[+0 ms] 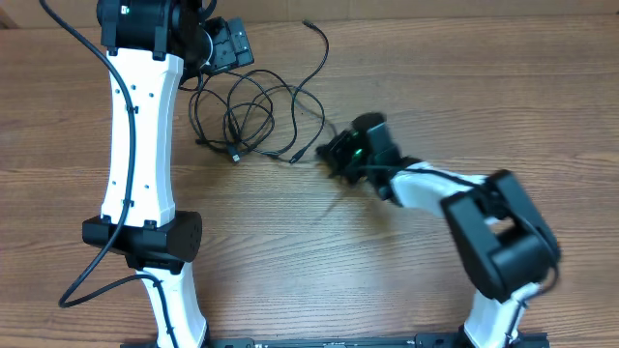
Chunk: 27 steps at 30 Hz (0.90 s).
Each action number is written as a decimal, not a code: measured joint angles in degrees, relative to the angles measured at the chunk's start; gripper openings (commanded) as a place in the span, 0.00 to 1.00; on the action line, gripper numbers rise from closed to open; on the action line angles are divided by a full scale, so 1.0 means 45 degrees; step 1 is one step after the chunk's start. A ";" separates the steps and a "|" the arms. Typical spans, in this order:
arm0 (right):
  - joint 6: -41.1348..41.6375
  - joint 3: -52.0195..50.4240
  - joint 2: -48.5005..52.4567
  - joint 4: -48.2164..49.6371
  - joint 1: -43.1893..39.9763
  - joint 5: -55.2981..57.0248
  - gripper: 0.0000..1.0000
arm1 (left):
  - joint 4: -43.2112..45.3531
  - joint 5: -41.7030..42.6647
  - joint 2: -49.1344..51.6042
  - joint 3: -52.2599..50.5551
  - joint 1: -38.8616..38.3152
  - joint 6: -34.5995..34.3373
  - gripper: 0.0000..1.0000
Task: Untangle cables
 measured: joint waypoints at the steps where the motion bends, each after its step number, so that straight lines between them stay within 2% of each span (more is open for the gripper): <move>1: -0.0058 -0.0044 -0.0549 0.0189 -0.0389 -0.0296 0.04 | 0.0000 0.0000 0.0000 0.0000 0.0000 0.0000 1.00; 7: -0.0209 -0.0053 -0.3895 0.2744 -0.1768 -0.1161 0.04 | 0.0000 0.0000 0.0000 0.0000 0.0000 0.0000 1.00; 12: -0.0272 0.0894 -0.6407 0.3157 -0.2312 -0.1302 0.04 | 0.0000 0.0000 0.0000 0.0000 0.0000 0.0000 1.00; 18: -0.0282 0.2846 -0.7563 0.3211 -0.3317 -0.1263 0.04 | 0.0000 0.0000 0.0000 0.0000 0.0000 0.0000 1.00; 27: 0.0248 0.5474 -0.7567 0.3643 -0.5032 0.0165 0.04 | 0.0000 0.0000 0.0000 0.0000 0.0000 0.0000 1.00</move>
